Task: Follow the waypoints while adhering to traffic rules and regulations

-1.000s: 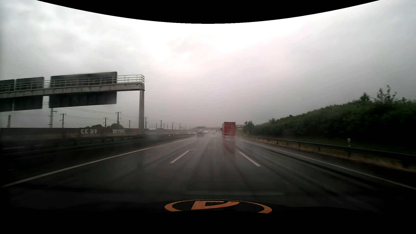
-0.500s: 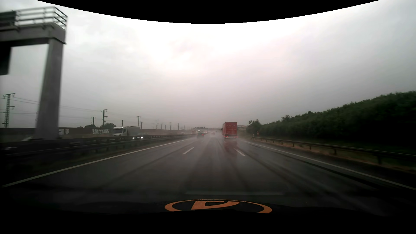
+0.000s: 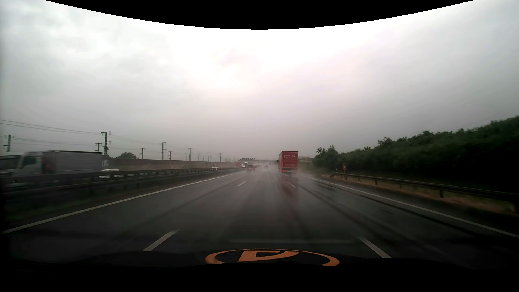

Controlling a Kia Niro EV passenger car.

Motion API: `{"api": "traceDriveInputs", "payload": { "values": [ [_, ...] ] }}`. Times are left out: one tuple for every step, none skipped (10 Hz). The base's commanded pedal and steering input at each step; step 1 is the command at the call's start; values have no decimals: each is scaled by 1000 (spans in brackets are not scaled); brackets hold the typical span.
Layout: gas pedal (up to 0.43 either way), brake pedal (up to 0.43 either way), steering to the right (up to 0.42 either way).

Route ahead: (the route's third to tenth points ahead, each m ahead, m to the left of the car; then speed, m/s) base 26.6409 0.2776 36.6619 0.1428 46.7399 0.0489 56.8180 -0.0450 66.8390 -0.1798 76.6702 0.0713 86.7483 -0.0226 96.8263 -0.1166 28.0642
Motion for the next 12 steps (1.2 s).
{"api": "traceDriveInputs", "payload": {
  "values": [
    [110, 0, -1],
    [118, 0, -1],
    [138, 0, 0],
    [157, 0, 0],
    [157, 0, 0],
    [157, 0, 0],
    [157, 0, 0],
    [157, 0, 0],
    [157, 0, -1],
    [157, 0, -1],
    [157, 0, -1],
    [157, 0, -1]
  ]
}}
